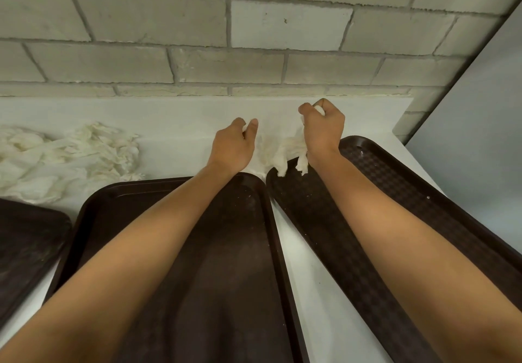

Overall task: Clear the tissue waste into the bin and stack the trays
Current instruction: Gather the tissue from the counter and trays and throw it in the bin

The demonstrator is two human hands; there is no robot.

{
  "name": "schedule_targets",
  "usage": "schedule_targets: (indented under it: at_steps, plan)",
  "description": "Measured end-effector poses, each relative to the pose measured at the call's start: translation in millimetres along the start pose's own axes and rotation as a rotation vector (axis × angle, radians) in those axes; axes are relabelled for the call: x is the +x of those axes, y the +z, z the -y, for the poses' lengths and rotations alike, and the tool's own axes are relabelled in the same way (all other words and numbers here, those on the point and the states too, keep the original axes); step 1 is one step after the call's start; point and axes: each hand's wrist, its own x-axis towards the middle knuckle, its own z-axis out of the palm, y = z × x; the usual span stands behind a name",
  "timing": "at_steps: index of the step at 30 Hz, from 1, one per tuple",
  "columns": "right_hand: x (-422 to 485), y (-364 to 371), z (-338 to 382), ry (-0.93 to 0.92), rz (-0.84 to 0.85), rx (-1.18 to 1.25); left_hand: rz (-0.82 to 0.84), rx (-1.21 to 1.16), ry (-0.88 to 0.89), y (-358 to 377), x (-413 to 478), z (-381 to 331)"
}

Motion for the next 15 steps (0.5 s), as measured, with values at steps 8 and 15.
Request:
schedule_targets:
  at_steps: [8,15]
  plan:
    - [-31.4,-6.3,21.3,0.0,0.076,0.049,-0.07,-0.084,0.01,-20.5,-36.9,-18.5]
    - [-65.9,-23.2,28.0,0.019,0.134,0.11,-0.122,-0.145,0.028,-38.0,-80.4,-28.8]
